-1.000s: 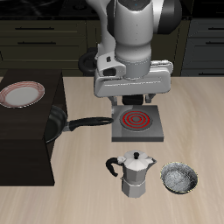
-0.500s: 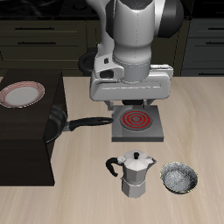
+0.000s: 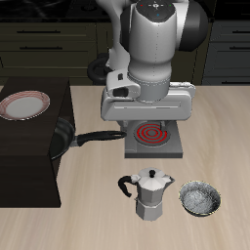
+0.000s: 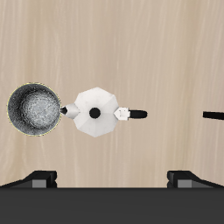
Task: Place the moka pot on the stove
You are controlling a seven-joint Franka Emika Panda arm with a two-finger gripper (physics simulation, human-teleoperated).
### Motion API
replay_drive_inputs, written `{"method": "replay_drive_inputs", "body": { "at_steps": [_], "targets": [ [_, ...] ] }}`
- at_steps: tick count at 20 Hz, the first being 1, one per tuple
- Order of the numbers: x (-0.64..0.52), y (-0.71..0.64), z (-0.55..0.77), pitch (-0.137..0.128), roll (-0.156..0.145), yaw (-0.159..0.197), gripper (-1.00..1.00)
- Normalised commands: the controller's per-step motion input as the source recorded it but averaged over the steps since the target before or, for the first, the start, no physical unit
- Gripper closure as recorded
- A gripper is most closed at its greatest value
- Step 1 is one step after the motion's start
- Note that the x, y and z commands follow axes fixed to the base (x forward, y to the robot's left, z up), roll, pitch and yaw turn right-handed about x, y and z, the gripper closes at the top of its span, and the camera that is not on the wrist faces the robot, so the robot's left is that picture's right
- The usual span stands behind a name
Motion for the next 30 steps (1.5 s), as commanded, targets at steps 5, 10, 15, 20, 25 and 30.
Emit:
{"method": "replay_drive_inputs", "body": {
  "at_steps": [5, 10, 15, 20, 25, 30],
  "targets": [
    [-0.04, 0.11, -0.26, -0.053, -0.040, 0.063, -1.00],
    [0.00, -0.04, 0.00, -0.014, -0.029, -0.064, -1.00],
    [0.00, 0.14, -0.13, -0.018, 0.014, -0.014, -1.00],
    [0.00, 0.08, -0.09, -0.064, 0.005, 0.040, -1.00],
    [0.01, 0.08, -0.19, -0.009, 0.000, 0.022, -1.00],
    [0.05, 0.03, -0.32, 0.033, -0.002, -0.035, -1.00]
  ]
}}
